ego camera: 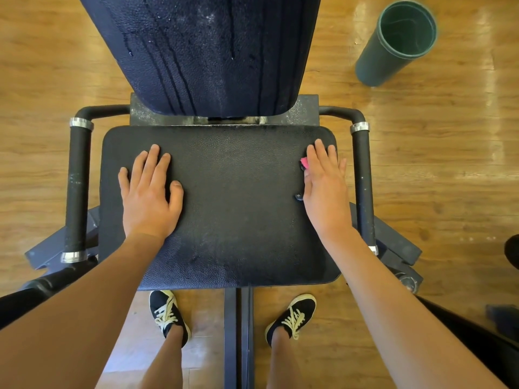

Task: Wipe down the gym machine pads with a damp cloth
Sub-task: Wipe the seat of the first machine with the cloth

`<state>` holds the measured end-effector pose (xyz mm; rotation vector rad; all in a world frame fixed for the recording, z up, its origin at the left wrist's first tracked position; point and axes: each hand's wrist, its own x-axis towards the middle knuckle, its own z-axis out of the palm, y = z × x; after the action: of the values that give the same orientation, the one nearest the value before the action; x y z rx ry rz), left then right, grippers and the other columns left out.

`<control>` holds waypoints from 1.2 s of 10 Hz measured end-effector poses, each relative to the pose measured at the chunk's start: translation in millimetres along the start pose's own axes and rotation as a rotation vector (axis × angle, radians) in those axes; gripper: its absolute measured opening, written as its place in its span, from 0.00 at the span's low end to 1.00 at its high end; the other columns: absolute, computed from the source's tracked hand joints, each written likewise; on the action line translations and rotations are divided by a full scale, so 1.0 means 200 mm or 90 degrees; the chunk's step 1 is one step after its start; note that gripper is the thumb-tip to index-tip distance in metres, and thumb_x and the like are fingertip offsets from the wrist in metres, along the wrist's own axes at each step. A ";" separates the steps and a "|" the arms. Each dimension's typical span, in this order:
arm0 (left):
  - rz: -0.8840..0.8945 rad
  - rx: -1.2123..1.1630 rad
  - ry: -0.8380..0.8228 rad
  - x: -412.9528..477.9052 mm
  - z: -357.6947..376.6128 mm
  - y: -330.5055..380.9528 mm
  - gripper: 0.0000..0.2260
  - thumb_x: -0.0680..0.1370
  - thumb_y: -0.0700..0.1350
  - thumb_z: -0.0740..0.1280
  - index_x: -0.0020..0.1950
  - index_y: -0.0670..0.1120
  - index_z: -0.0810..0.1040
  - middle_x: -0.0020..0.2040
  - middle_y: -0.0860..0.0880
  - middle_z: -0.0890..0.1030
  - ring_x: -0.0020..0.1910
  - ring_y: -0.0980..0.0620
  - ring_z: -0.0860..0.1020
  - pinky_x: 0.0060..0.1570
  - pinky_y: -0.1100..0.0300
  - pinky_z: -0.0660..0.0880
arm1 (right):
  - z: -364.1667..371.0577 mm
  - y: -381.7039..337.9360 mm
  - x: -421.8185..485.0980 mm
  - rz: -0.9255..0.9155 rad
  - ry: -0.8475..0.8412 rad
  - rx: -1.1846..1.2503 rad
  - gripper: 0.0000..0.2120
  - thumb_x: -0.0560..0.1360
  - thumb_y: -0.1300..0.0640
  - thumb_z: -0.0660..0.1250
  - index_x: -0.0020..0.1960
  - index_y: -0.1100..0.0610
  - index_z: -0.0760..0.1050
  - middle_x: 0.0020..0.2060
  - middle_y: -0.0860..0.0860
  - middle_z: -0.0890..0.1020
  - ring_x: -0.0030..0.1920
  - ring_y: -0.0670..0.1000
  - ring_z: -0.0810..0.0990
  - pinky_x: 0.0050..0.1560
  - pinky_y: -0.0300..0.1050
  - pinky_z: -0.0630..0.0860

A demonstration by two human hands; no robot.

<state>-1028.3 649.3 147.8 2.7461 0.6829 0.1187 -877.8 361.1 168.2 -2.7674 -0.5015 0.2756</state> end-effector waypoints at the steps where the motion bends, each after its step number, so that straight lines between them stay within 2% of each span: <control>1: -0.001 0.001 0.000 -0.01 0.00 -0.01 0.24 0.83 0.52 0.55 0.78 0.46 0.67 0.82 0.48 0.61 0.81 0.47 0.56 0.79 0.40 0.47 | 0.00 0.00 -0.11 -0.002 -0.019 0.003 0.31 0.81 0.66 0.64 0.82 0.59 0.57 0.82 0.56 0.56 0.82 0.59 0.50 0.80 0.54 0.40; 2: -0.002 0.002 0.002 0.00 0.00 -0.01 0.24 0.83 0.52 0.55 0.78 0.46 0.67 0.82 0.48 0.61 0.81 0.47 0.55 0.79 0.41 0.46 | 0.01 0.00 -0.24 0.009 -0.029 0.000 0.35 0.79 0.66 0.68 0.82 0.59 0.57 0.82 0.56 0.58 0.82 0.59 0.51 0.81 0.57 0.44; 3: -0.001 0.003 0.000 0.00 0.01 0.00 0.24 0.83 0.52 0.55 0.78 0.46 0.67 0.82 0.48 0.61 0.81 0.47 0.55 0.79 0.41 0.46 | 0.02 0.00 -0.32 0.020 -0.015 0.003 0.33 0.80 0.65 0.67 0.81 0.59 0.58 0.81 0.56 0.59 0.82 0.59 0.52 0.81 0.59 0.47; 6: 0.000 0.001 0.001 0.00 0.01 -0.01 0.24 0.83 0.52 0.55 0.78 0.46 0.67 0.82 0.48 0.61 0.81 0.47 0.55 0.79 0.41 0.46 | 0.02 -0.03 -0.17 0.034 0.032 0.027 0.26 0.83 0.66 0.62 0.79 0.62 0.62 0.80 0.59 0.62 0.81 0.62 0.55 0.79 0.58 0.44; 9: 0.001 0.006 0.002 0.00 0.01 -0.01 0.24 0.83 0.52 0.54 0.78 0.46 0.67 0.82 0.48 0.61 0.81 0.48 0.55 0.79 0.41 0.46 | 0.02 -0.02 -0.34 0.023 -0.007 0.003 0.39 0.74 0.68 0.73 0.80 0.61 0.61 0.81 0.59 0.61 0.82 0.61 0.54 0.79 0.59 0.45; 11: 0.004 0.005 0.003 0.00 0.01 -0.01 0.24 0.83 0.52 0.54 0.78 0.46 0.67 0.82 0.48 0.61 0.81 0.47 0.55 0.79 0.42 0.45 | 0.04 -0.02 -0.51 0.030 -0.015 0.002 0.38 0.73 0.69 0.73 0.80 0.60 0.63 0.80 0.57 0.62 0.81 0.60 0.56 0.79 0.60 0.48; 12: 0.003 0.011 0.000 0.00 0.01 -0.01 0.24 0.83 0.52 0.54 0.78 0.46 0.66 0.82 0.48 0.61 0.81 0.48 0.55 0.79 0.42 0.45 | 0.04 -0.02 -0.47 0.029 -0.021 -0.001 0.40 0.71 0.68 0.75 0.79 0.61 0.63 0.80 0.57 0.63 0.81 0.60 0.56 0.78 0.60 0.46</control>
<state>-1028.7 649.9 146.5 2.7638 0.6806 0.1148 -966.7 331.8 174.9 -2.7830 -0.4472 0.3325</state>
